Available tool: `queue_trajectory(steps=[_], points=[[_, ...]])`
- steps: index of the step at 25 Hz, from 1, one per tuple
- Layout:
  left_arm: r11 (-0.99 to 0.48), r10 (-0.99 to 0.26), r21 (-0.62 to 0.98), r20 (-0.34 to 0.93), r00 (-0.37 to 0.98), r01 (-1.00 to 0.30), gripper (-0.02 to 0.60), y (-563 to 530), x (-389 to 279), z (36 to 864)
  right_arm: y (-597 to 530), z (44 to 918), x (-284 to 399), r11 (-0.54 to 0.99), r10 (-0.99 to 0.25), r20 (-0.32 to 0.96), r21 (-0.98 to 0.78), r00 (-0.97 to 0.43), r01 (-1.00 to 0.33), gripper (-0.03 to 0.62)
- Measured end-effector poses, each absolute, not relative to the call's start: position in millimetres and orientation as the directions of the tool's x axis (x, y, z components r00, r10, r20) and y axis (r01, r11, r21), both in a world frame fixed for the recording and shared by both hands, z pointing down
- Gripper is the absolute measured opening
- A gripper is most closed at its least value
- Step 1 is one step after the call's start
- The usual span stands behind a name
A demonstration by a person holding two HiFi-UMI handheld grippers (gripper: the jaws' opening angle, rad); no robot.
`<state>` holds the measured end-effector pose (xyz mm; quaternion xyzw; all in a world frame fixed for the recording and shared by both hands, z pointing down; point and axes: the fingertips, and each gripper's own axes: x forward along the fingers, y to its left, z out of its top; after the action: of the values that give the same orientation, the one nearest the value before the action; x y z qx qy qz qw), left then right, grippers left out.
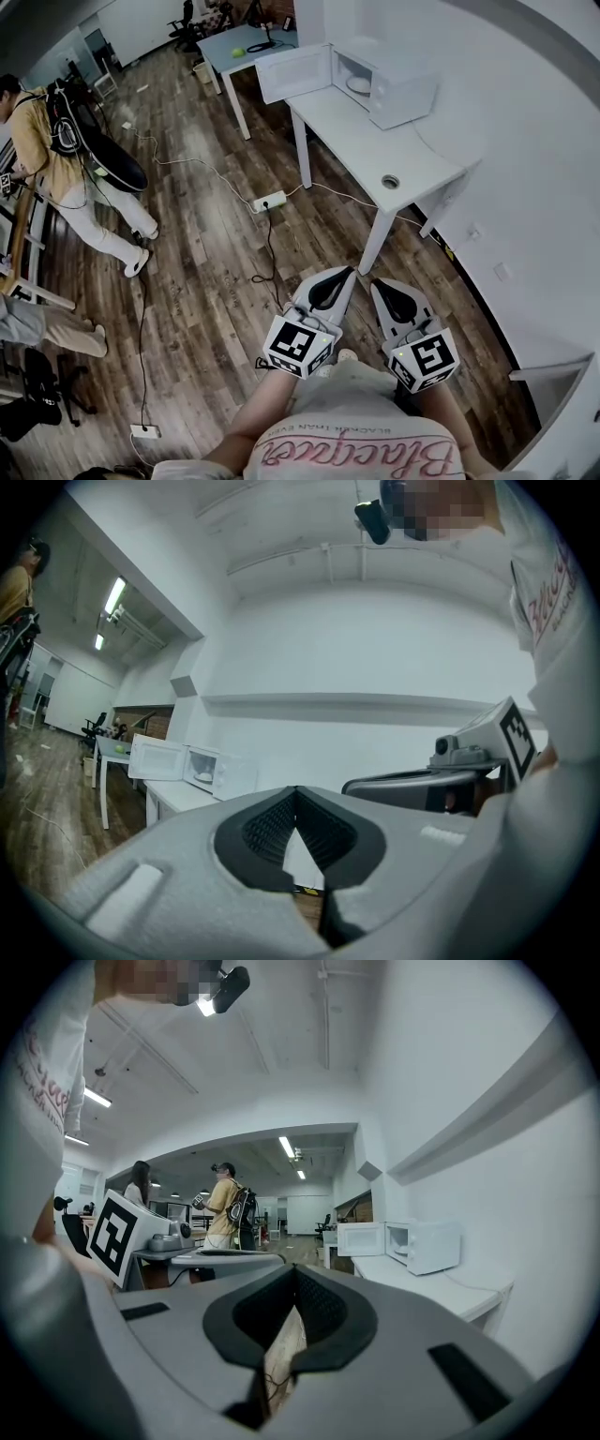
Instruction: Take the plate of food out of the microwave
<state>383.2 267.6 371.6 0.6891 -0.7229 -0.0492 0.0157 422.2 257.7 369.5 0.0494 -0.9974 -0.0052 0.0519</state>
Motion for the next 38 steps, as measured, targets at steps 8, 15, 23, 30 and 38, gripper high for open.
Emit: queue_trajectory(steps=[8, 15, 23, 30, 38], points=[[0.101, -0.993, 0.098, -0.050, -0.106, -0.990, 0.006, 227.5, 363.4, 364.3, 212.2, 359.3, 406.8, 0.998, -0.067, 0.082, 0.019, -0.994, -0.065, 0.012], [0.136, -0.988, 0.102, -0.056, -0.142, -0.985, 0.006, 203.4, 359.4, 366.0, 182.8, 362.8, 404.1, 0.999, -0.044, 0.074, -0.009, -0.996, -0.045, 0.012], [0.166, -0.984, 0.095, -0.046, -0.171, -0.982, 0.006, 195.9, 358.8, 370.6, 172.9, 369.6, 403.4, 0.999, -0.022, 0.065, -0.037, -0.998, -0.025, 0.012], [0.177, -0.982, 0.080, -0.050, -0.181, -0.981, 0.006, 194.4, 349.5, 373.2, 164.4, 371.1, 397.0, 0.998, -0.030, 0.042, -0.049, -0.999, -0.032, 0.012], [0.164, -0.985, 0.073, -0.048, -0.168, -0.984, 0.006, 187.9, 326.1, 376.8, 158.3, 375.5, 377.5, 0.996, -0.055, 0.038, -0.068, -0.998, -0.058, 0.012]])
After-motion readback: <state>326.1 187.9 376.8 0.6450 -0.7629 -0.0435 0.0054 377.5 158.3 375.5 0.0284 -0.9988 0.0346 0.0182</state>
